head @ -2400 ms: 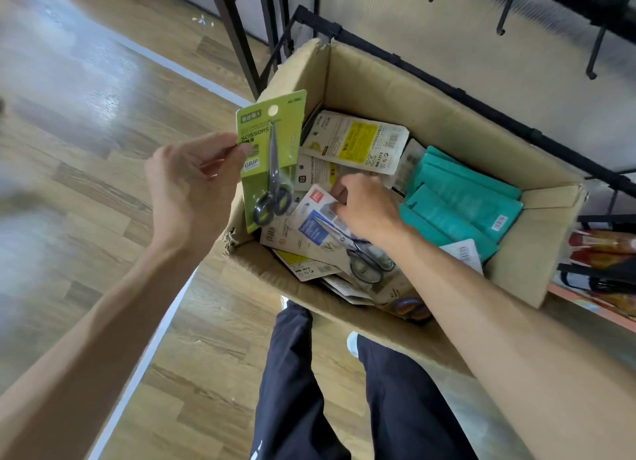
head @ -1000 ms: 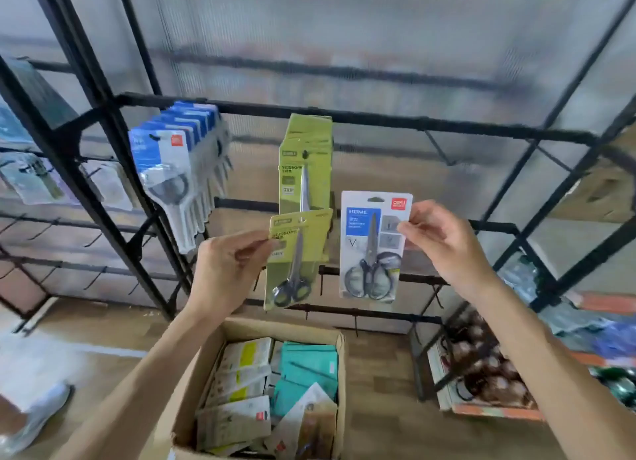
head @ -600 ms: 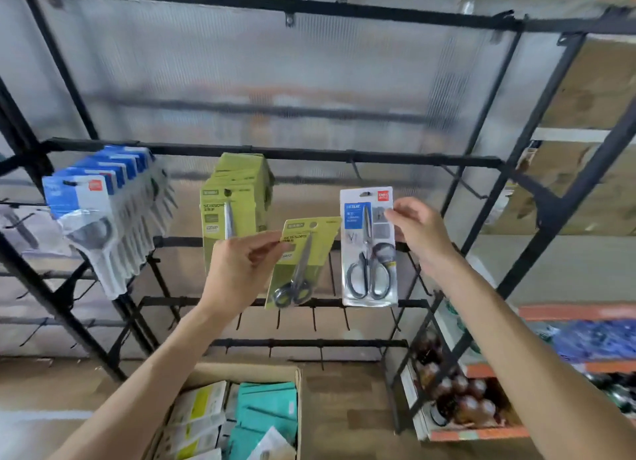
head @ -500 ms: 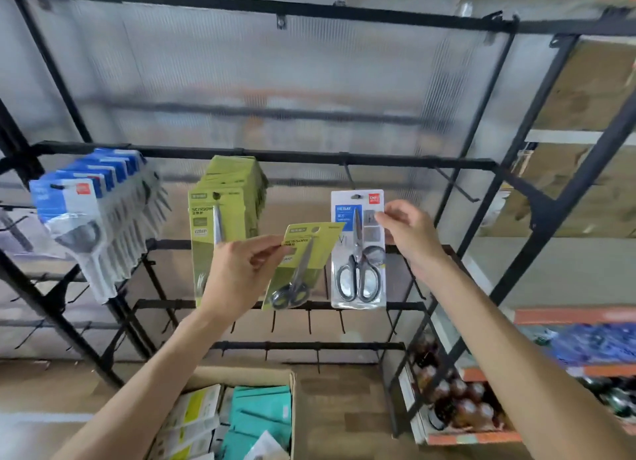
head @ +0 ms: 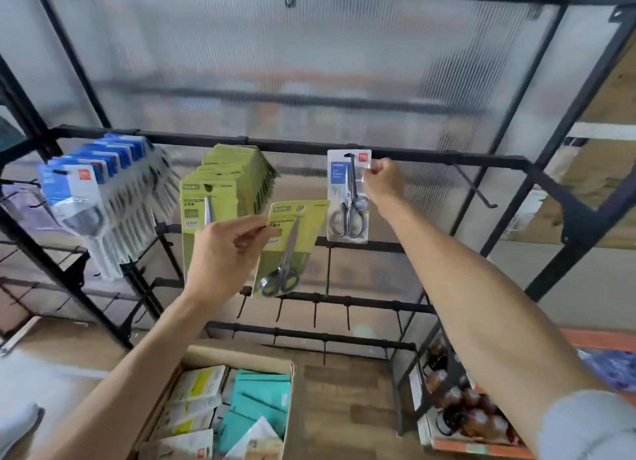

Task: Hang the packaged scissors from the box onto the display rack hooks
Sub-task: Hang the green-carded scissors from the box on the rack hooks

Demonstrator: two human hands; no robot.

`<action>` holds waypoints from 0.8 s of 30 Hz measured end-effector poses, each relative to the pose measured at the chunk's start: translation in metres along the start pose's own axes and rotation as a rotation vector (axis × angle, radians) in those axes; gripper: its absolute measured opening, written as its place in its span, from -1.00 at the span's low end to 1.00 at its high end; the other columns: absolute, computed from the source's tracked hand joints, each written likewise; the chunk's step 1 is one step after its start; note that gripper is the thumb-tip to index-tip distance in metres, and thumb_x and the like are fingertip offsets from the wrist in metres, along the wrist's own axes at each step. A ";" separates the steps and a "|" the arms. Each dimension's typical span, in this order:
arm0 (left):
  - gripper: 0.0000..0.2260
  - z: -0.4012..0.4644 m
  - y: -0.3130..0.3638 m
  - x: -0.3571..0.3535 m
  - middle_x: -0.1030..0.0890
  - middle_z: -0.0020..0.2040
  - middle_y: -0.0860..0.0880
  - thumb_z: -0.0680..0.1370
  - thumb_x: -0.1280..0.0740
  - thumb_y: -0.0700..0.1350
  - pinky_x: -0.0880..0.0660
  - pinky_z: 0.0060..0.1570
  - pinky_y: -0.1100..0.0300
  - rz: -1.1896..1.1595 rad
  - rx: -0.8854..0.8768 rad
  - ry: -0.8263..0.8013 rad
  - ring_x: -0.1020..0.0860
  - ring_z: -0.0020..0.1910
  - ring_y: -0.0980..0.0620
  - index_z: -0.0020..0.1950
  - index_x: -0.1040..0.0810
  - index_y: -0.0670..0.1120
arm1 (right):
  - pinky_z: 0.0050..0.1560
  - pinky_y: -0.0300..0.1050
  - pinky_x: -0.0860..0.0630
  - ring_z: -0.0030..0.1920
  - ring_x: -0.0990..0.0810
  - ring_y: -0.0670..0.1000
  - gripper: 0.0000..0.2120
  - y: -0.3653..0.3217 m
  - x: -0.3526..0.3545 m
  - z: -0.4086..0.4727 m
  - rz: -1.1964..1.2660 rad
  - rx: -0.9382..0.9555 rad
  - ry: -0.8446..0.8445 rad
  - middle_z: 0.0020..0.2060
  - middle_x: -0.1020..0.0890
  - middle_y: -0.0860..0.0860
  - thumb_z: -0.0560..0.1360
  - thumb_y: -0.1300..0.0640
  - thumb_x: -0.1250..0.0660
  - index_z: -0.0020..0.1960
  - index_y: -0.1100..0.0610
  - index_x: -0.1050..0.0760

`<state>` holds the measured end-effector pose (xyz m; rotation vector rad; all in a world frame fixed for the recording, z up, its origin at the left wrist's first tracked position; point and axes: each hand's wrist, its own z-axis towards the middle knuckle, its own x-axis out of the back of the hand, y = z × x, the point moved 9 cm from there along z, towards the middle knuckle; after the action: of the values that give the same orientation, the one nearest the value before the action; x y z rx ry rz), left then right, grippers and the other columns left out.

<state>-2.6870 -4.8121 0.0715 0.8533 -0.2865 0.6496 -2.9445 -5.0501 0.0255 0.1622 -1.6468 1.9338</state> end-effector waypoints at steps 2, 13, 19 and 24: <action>-0.94 -0.004 -0.002 0.007 -0.65 -0.34 0.07 0.53 -0.44 -0.24 -0.37 -0.48 0.46 0.024 0.009 0.010 -0.51 -0.49 0.21 -0.07 -0.71 -0.15 | -0.07 -0.17 -0.57 -0.04 -0.60 -0.02 -0.84 0.004 -0.003 0.006 -0.021 0.010 0.007 0.00 -0.64 0.02 0.57 0.15 -0.35 0.12 0.17 -0.56; -0.94 -0.020 -0.032 0.049 -0.58 -0.36 0.37 0.51 -0.45 -0.21 -0.43 -0.35 0.52 0.050 0.084 -0.021 -0.59 -0.38 0.30 -0.05 -0.71 -0.13 | -0.03 -0.36 -0.50 0.02 -0.58 -0.19 -0.79 -0.027 -0.009 -0.134 -0.030 0.363 -0.363 0.03 -0.61 -0.13 0.57 0.06 -0.39 0.17 0.07 -0.52; -0.91 -0.009 -0.036 0.073 -0.67 -0.26 0.21 0.52 -0.42 -0.11 -0.52 -0.35 0.39 -0.026 0.072 -0.015 -0.64 -0.35 0.18 -0.06 -0.70 -0.08 | 0.11 -0.17 -0.60 0.05 -0.67 -0.09 -0.82 -0.101 -0.034 -0.196 0.264 0.446 -0.624 0.01 -0.70 -0.07 0.59 0.09 -0.36 0.16 0.11 -0.60; -0.84 -0.006 -0.059 0.094 -0.71 -0.18 0.13 0.52 -0.40 -0.04 -0.64 -0.24 0.13 -0.061 0.101 -0.034 -0.68 -0.26 0.07 -0.02 -0.71 -0.09 | -0.02 0.02 -0.68 -0.07 -0.71 0.04 -0.86 -0.122 -0.065 -0.205 0.384 0.390 -0.581 -0.07 -0.72 0.04 0.57 0.19 -0.38 0.08 0.22 -0.63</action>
<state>-2.5771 -4.7968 0.0778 0.9673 -0.2594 0.5973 -2.7736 -4.8734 0.0549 0.6550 -1.7102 2.6779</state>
